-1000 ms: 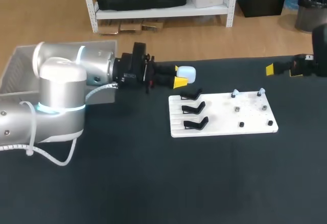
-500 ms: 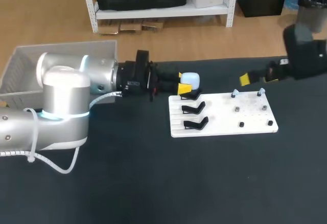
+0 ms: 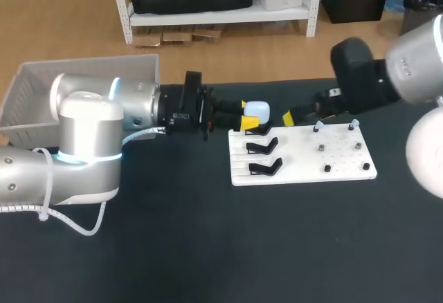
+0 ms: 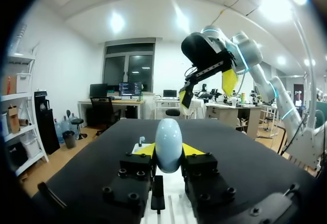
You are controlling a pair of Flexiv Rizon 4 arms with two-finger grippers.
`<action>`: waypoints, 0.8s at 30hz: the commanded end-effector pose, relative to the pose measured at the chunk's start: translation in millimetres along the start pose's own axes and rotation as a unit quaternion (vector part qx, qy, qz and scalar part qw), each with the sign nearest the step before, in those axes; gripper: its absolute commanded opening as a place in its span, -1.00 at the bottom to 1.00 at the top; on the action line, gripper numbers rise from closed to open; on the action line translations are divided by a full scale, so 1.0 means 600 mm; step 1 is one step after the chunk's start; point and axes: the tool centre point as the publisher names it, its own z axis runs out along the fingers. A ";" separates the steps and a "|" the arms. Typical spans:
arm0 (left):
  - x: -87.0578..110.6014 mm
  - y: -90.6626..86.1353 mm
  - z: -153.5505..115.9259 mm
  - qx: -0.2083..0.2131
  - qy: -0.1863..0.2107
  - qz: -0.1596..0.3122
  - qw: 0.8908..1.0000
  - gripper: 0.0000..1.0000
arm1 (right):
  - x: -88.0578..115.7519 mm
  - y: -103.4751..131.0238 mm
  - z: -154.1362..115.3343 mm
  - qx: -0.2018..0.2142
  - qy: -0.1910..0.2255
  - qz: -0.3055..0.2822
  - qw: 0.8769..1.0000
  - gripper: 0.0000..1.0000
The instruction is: Pick up each earbud case from the left stands, insert the matching earbuds, close the lid, and place the case in the box.
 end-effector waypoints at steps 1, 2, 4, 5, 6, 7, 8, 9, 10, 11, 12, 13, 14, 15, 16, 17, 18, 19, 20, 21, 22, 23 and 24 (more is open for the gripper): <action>0.001 -0.001 0.002 -0.002 -0.002 0.006 1.000 -1.00 | -0.005 0.013 0.016 0.015 0.004 0.001 1.000 1.00; 0.001 -0.001 0.002 -0.002 -0.002 0.008 1.000 -1.00 | -0.005 0.014 0.017 0.015 0.005 0.001 1.000 1.00; 0.001 -0.001 0.002 -0.002 -0.002 0.010 1.000 -1.00 | -0.006 0.015 0.019 0.015 0.006 0.003 1.000 1.00; 0.001 -0.001 0.001 -0.001 -0.002 0.011 1.000 -1.00 | -0.007 0.015 0.019 0.015 0.007 0.004 1.000 1.00; 0.001 0.000 0.001 -0.001 -0.003 0.011 1.000 -1.00 | -0.007 0.015 0.020 0.015 0.007 0.004 1.000 1.00; 0.002 0.000 0.001 -0.001 -0.004 0.013 1.000 -1.00 | -0.008 0.015 0.020 0.015 0.008 0.006 1.000 1.00; 0.002 0.000 0.001 -0.001 -0.004 0.014 1.000 -1.00 | -0.008 0.015 0.021 0.015 0.008 0.006 1.000 1.00; 0.001 0.001 0.001 -0.002 -0.005 0.014 1.000 -1.00 | -0.008 0.014 0.022 0.016 0.009 0.007 1.000 1.00; 0.001 0.001 0.001 -0.002 -0.005 0.015 1.000 -1.00 | -0.008 0.014 0.024 0.016 0.010 0.008 1.000 1.00; 0.001 0.001 0.001 -0.002 -0.005 0.015 1.000 -1.00 | -0.008 0.015 0.026 0.017 0.012 0.009 1.000 1.00; 0.001 0.001 0.001 -0.002 -0.005 0.015 1.000 -1.00 | -0.008 0.016 0.029 0.017 0.014 0.009 1.000 1.00; 0.001 0.001 0.001 -0.002 -0.005 0.015 1.000 -1.00 | -0.008 0.016 0.033 0.017 0.016 0.009 1.000 1.00; 0.001 0.001 0.001 -0.002 -0.005 0.015 1.000 -1.00 | -0.009 0.017 0.036 0.018 0.019 0.009 1.000 1.00; 0.001 0.001 0.001 -0.002 -0.005 0.015 1.000 -1.00 | -0.010 0.019 0.040 0.018 0.021 0.007 1.000 1.00; 0.001 0.001 0.001 -0.002 -0.005 0.015 1.000 -1.00 | -0.011 0.020 0.043 0.019 0.022 0.006 1.000 1.00; 0.001 0.001 0.001 -0.002 -0.005 0.015 1.000 -1.00 | -0.013 0.022 0.046 0.019 0.023 0.006 1.000 1.00; 0.001 0.001 0.001 -0.002 -0.005 0.015 1.000 -1.00 | -0.014 0.023 0.050 0.018 0.024 0.005 1.000 1.00; 0.001 0.001 0.001 -0.002 -0.005 0.015 1.000 -1.00 | -0.016 0.024 0.054 0.018 0.025 0.004 0.999 1.00; 0.001 0.001 0.001 -0.002 -0.005 0.015 1.000 -1.00 | -0.018 0.024 0.058 0.019 0.026 0.004 0.999 1.00; 0.001 0.001 0.001 -0.002 -0.005 0.015 1.000 -1.00 | -0.020 0.024 0.062 0.019 0.027 0.004 0.999 1.00; 0.001 0.001 0.001 -0.002 -0.005 0.015 1.000 -1.00 | -0.022 0.024 0.066 0.019 0.028 0.004 0.999 1.00; 0.001 0.001 0.001 -0.002 -0.005 0.015 1.000 -1.00 | -0.024 0.025 0.069 0.019 0.029 0.004 0.999 1.00; 0.001 0.001 0.001 -0.002 -0.005 0.015 1.000 -1.00 | -0.026 0.025 0.073 0.019 0.029 0.004 0.999 1.00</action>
